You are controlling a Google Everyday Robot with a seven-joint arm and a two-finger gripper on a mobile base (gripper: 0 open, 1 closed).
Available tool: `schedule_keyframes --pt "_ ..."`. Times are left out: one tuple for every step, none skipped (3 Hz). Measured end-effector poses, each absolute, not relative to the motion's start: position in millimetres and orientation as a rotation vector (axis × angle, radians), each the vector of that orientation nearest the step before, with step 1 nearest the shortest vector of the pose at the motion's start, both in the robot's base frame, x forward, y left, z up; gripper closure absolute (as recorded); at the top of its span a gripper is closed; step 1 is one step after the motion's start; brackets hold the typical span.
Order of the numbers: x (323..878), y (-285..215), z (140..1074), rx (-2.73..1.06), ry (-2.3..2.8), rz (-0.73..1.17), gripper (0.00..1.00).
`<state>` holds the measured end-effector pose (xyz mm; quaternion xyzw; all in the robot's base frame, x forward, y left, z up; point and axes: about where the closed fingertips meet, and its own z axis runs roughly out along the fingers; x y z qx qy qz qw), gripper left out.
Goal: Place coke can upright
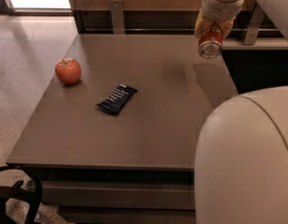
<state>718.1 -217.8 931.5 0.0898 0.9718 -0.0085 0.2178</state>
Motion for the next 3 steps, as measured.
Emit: schedule_keyframes --pt "710 -221 957 0.171 2.597 0.009 1.00" --pt "708 -218 985 0.048 2.486 0.041 1.00" --pt "707 -213 1011 -0.110 2.366 0.094 1.00"
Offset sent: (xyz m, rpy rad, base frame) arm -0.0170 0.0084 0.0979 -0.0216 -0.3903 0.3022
